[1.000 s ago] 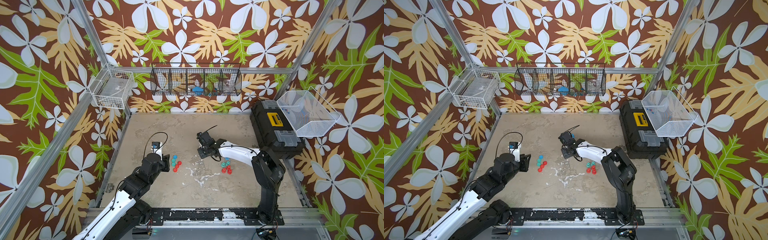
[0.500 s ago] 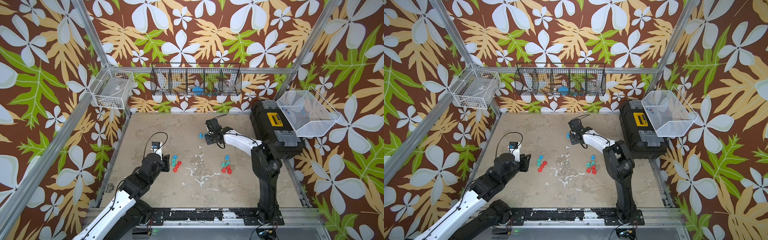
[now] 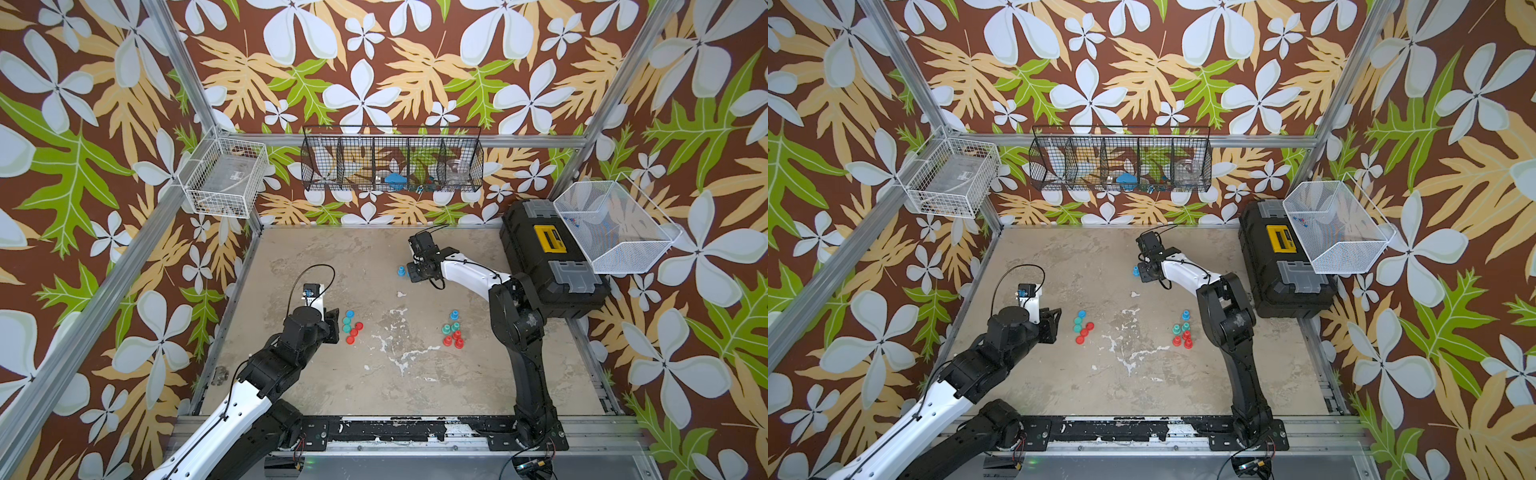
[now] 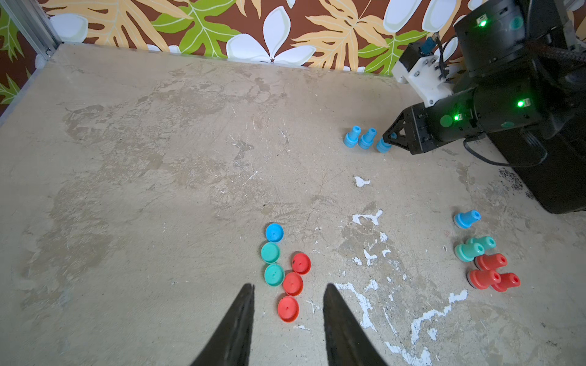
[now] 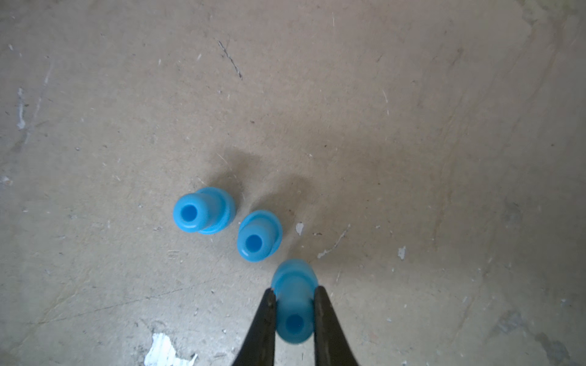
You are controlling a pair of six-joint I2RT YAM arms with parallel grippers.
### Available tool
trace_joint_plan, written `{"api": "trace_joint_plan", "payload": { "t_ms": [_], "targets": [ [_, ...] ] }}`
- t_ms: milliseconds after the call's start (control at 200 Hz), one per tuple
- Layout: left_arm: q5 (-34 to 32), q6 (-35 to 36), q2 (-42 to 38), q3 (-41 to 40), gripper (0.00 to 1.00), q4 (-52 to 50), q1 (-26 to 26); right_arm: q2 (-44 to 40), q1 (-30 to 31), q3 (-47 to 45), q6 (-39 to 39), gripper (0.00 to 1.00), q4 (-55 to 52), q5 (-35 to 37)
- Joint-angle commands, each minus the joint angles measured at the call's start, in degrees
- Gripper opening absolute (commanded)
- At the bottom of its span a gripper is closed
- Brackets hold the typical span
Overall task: Close the stamp cap
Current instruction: Place the stamp at the center of the board.
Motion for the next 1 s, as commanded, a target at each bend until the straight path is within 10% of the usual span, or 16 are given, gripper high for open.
{"api": "trace_joint_plan", "payload": {
  "t_ms": [0,996],
  "targets": [
    [-0.67,-0.29,0.17,0.09,0.39,0.44,0.06,0.52,-0.39,0.60,-0.25,0.11,-0.39,-0.37],
    [-0.75,-0.29,0.26,0.15,0.39,0.35,0.13,2.94,-1.60,3.61,-0.34,0.11,-0.48,-2.25]
  ]
}}
